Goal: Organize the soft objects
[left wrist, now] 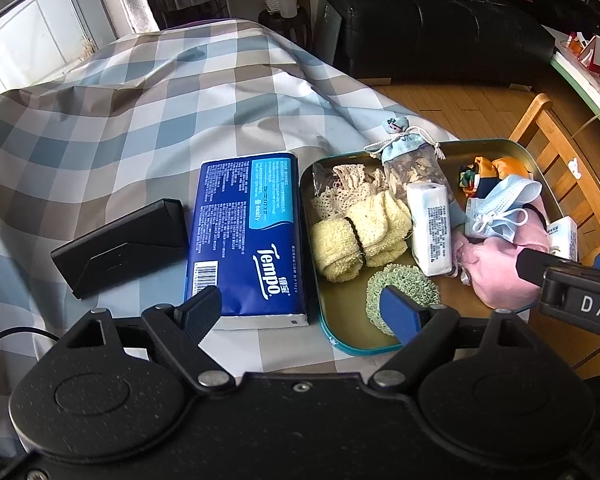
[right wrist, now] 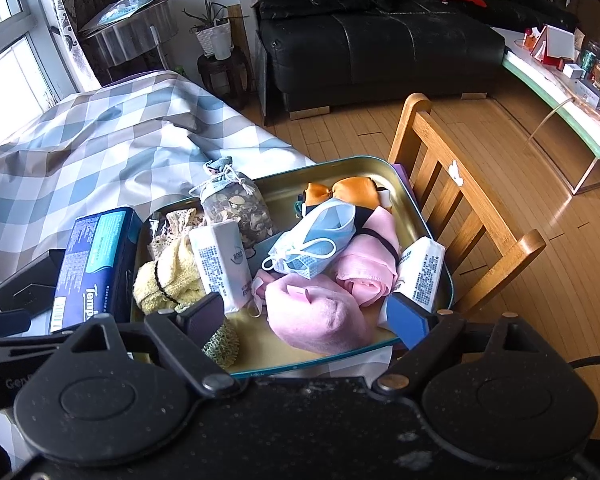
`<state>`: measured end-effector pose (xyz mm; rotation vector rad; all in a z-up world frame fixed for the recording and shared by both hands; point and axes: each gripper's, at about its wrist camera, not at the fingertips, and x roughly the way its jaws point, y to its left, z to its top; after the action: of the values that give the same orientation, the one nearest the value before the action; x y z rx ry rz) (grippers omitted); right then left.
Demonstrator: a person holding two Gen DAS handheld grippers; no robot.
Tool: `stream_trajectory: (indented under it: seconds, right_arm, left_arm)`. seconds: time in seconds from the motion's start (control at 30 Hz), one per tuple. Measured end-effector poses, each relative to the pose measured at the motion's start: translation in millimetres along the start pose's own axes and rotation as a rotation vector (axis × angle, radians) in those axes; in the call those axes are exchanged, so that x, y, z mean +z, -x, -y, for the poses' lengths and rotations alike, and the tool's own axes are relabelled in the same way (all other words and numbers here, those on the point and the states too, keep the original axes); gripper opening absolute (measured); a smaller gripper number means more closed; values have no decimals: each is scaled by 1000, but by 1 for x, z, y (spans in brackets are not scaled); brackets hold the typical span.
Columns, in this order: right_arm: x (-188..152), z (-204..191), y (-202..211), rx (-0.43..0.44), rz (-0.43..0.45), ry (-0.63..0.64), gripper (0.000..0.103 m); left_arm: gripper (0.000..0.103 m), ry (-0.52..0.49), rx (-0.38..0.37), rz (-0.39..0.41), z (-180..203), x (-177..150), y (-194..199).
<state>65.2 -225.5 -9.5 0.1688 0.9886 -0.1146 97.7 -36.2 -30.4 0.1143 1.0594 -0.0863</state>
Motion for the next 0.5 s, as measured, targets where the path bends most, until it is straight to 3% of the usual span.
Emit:
stream_trajectory:
  seconds: [0.5]
  right_arm:
    - [0,-5,-3,-15,-5,21,89]
  left_arm:
    - [82,-7,-9,-5,0,1,-1]
